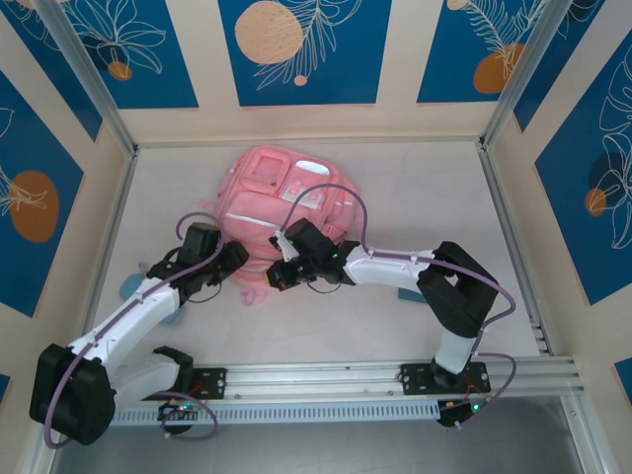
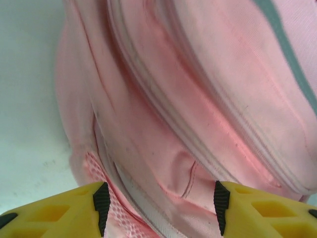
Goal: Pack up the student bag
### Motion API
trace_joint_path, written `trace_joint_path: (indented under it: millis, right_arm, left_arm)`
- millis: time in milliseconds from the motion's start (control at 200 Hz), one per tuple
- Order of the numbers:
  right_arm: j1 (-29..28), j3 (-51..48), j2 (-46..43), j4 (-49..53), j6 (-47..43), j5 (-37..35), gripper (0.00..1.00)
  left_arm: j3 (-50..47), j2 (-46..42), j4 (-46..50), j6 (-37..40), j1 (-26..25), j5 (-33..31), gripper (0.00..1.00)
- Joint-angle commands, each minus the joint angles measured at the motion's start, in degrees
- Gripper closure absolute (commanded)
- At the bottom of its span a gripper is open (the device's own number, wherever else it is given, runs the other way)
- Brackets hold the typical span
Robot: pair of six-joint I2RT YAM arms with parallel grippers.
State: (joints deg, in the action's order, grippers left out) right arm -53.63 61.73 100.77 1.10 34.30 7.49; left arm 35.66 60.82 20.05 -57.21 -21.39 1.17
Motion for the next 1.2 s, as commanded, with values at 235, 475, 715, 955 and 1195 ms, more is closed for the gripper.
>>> trace_joint_path:
  millis: [235, 475, 715, 955, 1195]
  right_arm:
    - [-0.5, 2.2, 0.1, 0.0, -0.6, 3.6, 1.0]
    - [-1.4, 1.6, -1.2, 5.6, -1.7, -1.5, 1.0]
    - [-3.0, -1.0, -3.8, 16.0, -1.3, -17.2, 1.0]
    - [-2.1, -3.2, -6.2, 21.1, 2.4, -27.6, 1.0]
    - [2.1, -4.6, -8.0, 23.6, 5.9, -31.2, 1.0]
  left_arm:
    - [-3.9, 2.6, -10.0, -8.1, -0.1, 7.7, 0.53]
    - [-2.7, 6.0, -10.9, -7.1, -0.2, 6.9, 0.81]
    - [-2.6, 5.8, -9.3, -5.9, -0.3, 5.0, 1.0]
    - [-2.2, 4.4, -7.0, -4.5, -0.2, 4.0, 1.0]
    - [-0.4, 1.3, -1.8, -1.7, -0.2, 1.8, 1.0]
